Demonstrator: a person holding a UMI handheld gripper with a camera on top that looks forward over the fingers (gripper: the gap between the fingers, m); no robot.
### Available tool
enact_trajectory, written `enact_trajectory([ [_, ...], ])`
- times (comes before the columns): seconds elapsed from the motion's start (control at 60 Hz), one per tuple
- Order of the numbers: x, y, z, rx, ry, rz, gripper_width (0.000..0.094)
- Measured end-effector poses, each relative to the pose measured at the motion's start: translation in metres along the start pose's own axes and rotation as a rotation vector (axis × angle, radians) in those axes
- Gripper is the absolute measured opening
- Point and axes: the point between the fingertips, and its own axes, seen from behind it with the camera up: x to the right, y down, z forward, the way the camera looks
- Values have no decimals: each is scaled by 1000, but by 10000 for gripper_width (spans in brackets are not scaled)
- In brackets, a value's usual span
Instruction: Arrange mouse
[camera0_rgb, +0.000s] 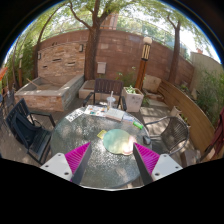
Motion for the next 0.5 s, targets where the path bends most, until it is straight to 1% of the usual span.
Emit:
enact_trajectory([
  [0.117,16,22,10,-36,11,13,852],
  [0.267,50,79,47,-112,24,40,858],
  [0.433,109,147,110,-189,53,39,848],
  [0.5,141,165,144,-200,73,39,854],
])
